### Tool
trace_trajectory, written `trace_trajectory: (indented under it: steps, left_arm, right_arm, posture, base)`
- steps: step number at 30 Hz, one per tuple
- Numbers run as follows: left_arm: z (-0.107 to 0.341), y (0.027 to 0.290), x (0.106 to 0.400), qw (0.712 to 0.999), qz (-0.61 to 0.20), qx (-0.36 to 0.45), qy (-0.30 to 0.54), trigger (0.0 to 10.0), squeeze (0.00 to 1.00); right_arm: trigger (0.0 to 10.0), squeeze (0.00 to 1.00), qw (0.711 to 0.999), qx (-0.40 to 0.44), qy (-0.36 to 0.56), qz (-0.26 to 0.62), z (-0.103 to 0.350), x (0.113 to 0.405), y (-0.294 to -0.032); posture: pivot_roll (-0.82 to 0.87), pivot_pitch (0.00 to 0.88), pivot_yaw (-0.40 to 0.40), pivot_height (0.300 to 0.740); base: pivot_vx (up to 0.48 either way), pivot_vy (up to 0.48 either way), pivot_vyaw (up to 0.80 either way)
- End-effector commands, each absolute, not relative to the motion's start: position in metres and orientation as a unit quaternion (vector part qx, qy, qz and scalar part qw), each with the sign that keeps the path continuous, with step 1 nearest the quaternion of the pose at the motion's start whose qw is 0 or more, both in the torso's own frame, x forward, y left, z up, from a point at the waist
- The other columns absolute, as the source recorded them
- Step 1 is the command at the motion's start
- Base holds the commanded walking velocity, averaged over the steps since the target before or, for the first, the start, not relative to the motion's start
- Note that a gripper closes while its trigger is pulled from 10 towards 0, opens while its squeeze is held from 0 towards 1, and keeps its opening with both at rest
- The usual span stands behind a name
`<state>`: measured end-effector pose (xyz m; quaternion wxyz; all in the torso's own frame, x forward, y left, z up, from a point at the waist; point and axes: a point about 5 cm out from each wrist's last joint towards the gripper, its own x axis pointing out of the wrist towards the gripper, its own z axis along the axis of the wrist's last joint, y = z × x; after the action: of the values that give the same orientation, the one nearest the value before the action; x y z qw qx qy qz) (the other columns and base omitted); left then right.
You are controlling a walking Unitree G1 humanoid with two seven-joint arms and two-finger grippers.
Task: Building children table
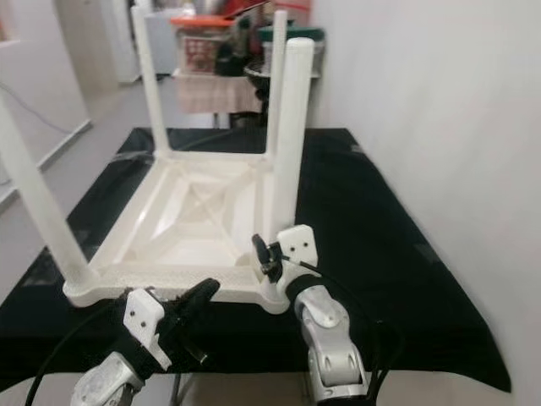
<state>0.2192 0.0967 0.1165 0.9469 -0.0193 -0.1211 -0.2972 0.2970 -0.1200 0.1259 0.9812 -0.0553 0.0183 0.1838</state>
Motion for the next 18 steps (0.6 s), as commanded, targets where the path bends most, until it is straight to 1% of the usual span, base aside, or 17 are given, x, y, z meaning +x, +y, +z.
trace_trajectory:
  steps: [1,3,4,5,6,7,8,11,12,13,14,15,16,17,18]
  left_arm:
    - [0.113,0.097,0.218,0.947,-0.3,-0.026,-0.11,10.0,0.0]
    - [0.112,0.096,0.219,0.948,-0.299,-0.027,-0.105,10.0,0.0]
    - [0.112,0.096,0.219,0.949,-0.297,-0.028,-0.103,10.0,0.0]
    - [0.112,0.096,0.22,0.949,-0.296,-0.028,-0.102,10.0,0.0]
    - [0.111,0.097,0.22,0.95,-0.295,-0.028,-0.1,10.0,0.0]
    - [0.111,0.097,0.22,0.95,-0.295,-0.028,-0.1,10.0,0.0]
    - [0.111,0.096,0.221,0.95,-0.296,-0.029,-0.098,10.0,0.0]
    - [0.11,0.096,0.223,0.949,-0.299,-0.029,-0.093,10.0,0.0]
    - [0.109,0.096,0.225,0.95,-0.298,-0.031,-0.091,10.0,0.0]
    - [0.109,0.096,0.225,0.95,-0.298,-0.031,-0.091,10.0,0.0]
    - [0.108,0.097,0.226,0.95,-0.297,-0.033,-0.088,10.0,0.0]
    - [0.108,0.097,0.226,0.95,-0.297,-0.033,-0.088,10.0,0.0]
    - [0.107,0.097,0.227,0.95,-0.296,-0.034,-0.087,10.0,0.0]
    - [0.107,0.097,0.228,0.951,-0.296,-0.035,-0.087,10.0,0.0]
    - [0.107,0.097,0.229,0.951,-0.296,-0.036,-0.086,10.0,0.0]
  right_arm:
    - [0.0,0.0,0.973,-0.086,0.128,0.173,0.083,0.294,-0.133]
    - [0.0,0.0,0.974,-0.091,0.124,0.167,0.09,0.3,-0.13]
    - [10.0,0.0,0.974,-0.104,0.112,0.168,0.096,0.301,-0.126]
    - [10.0,0.0,0.973,-0.114,0.104,0.169,0.1,0.3,-0.123]
    - [10.0,0.57,0.97,-0.106,0.094,0.196,0.105,0.299,-0.117]
    - [10.0,0.57,0.967,-0.098,0.088,0.216,0.108,0.297,-0.113]
    - [10.0,1.0,0.96,-0.08,0.081,0.256,0.113,0.298,-0.108]
    - [10.0,1.0,0.939,-0.052,0.041,0.337,0.132,0.303,-0.103]
    - [10.0,1.0,0.929,-0.055,0.028,0.364,0.138,0.307,-0.105]
    - [10.0,1.0,0.929,-0.055,0.028,0.364,0.138,0.307,-0.105]
    - [10.0,1.0,0.918,-0.062,0.018,0.392,0.144,0.311,-0.107]
    - [10.0,1.0,0.918,-0.062,0.018,0.392,0.144,0.311,-0.107]
    - [10.0,0.35,0.906,-0.073,0.019,0.417,0.145,0.312,-0.109]
    - [10.0,0.35,0.898,-0.079,0.02,0.432,0.146,0.313,-0.11]
    - [10.0,0.0,0.883,-0.09,0.02,0.46,0.147,0.314,-0.111]
  posture:
    - [-0.03,0.0,-0.032,0.74]
    - [-0.03,0.0,-0.033,0.74]
    - [-0.03,0.0,-0.033,0.74]
    - [-0.03,0.0,-0.033,0.74]
    - [-0.02,0.0,-0.035,0.74]
    - [-0.02,0.0,-0.035,0.74]
    - [-0.02,0.0,-0.035,0.74]
    - [-0.02,0.0,-0.035,0.74]
    - [-0.02,0.0,-0.036,0.74]
    - [-0.02,0.0,-0.036,0.74]
    - [-0.02,0.0,-0.036,0.74]
    - [-0.02,0.0,-0.036,0.74]
    - [-0.02,0.0,-0.036,0.74]
    - [-0.02,0.0,-0.036,0.74]
    - [-0.02,0.0,-0.041,0.74]
  base:
    - [0.0,0.0,0.0]
    - [0.0,0.0,0.0]
    - [0.0,0.0,0.0]
    - [0.0,0.0,0.0]
    - [0.0,0.0,0.0]
    - [0.0,0.0,0.0]
    - [0.0,0.0,0.0]
    - [0.0,0.0,0.0]
    - [0.0,0.0,0.0]
    - [0.0,0.0,0.0]
    - [0.0,0.0,0.0]
    - [0.0,0.0,0.0]
    - [0.0,0.0,0.0]
    - [0.0,0.0,0.0]
    - [0.0,0.0,0.0]
